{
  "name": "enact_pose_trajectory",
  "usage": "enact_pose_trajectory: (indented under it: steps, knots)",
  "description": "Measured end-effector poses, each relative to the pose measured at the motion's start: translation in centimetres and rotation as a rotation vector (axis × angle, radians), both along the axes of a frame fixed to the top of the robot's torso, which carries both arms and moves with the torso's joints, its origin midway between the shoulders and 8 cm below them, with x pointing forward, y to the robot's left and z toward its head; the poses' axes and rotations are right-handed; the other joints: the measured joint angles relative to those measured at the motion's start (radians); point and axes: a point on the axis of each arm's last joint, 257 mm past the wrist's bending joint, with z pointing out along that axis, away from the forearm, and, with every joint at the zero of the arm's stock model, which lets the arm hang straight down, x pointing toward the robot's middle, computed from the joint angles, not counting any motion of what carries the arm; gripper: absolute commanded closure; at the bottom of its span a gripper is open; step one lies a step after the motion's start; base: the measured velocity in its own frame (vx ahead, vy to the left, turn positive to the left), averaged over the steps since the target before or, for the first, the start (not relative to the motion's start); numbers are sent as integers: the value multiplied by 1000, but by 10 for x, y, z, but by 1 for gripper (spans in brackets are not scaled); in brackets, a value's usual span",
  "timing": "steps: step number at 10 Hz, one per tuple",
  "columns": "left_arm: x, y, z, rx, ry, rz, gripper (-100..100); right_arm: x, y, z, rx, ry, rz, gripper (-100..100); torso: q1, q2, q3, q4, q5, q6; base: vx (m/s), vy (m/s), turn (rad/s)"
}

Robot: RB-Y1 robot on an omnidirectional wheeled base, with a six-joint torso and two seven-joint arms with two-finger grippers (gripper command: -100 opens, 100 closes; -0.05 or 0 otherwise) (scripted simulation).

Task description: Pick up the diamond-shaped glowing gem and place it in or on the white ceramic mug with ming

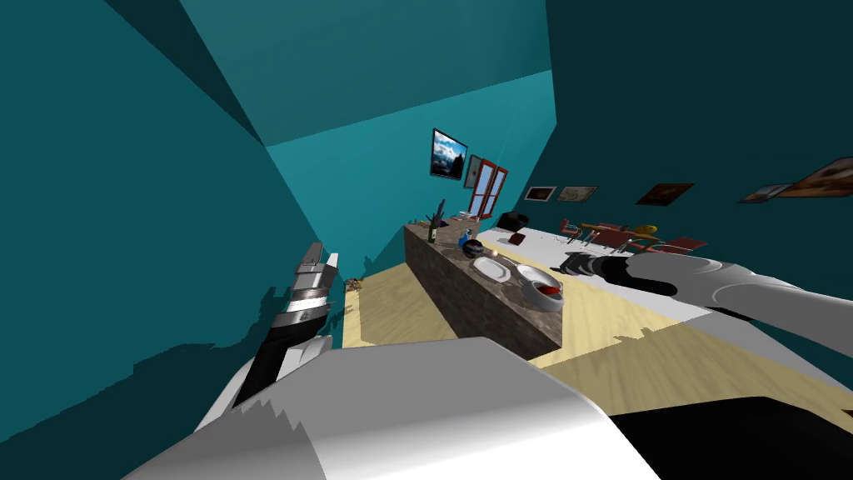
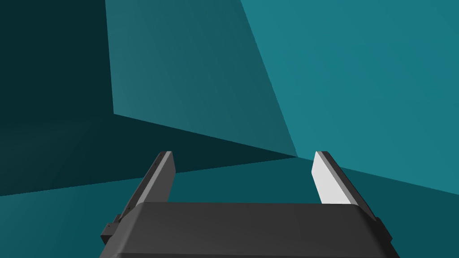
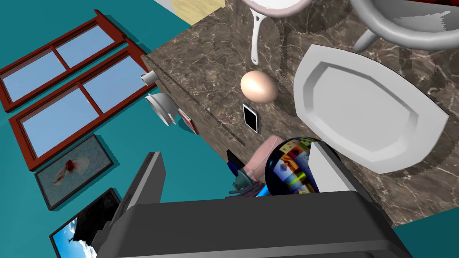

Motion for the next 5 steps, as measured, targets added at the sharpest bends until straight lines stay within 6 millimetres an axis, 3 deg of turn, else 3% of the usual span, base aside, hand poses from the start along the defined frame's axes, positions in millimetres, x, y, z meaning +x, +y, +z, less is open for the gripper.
enact_pose_trajectory:
  steps: [1, 2, 5]
  knots:
    - [0, 0, 0, 0, 0, 0, 0, 7, 3, 6, -6, -11, 15, -100, -1, 1, 0, 0, 0, 0, 6, 3, 13]
    - [0, 0, 0, 0, 0, 0, 0, 7, 3, 6, -7, -12, 17, 0, -2, 2, 1, 0, -1, 0, 0, 0, 0]
    - [0, 0, 0, 0, 0, 0, 0, 7, 3, 6, -7, -12, 17, 0, -3, 3, 2, 1, -1, 0, 0, 0, 0]
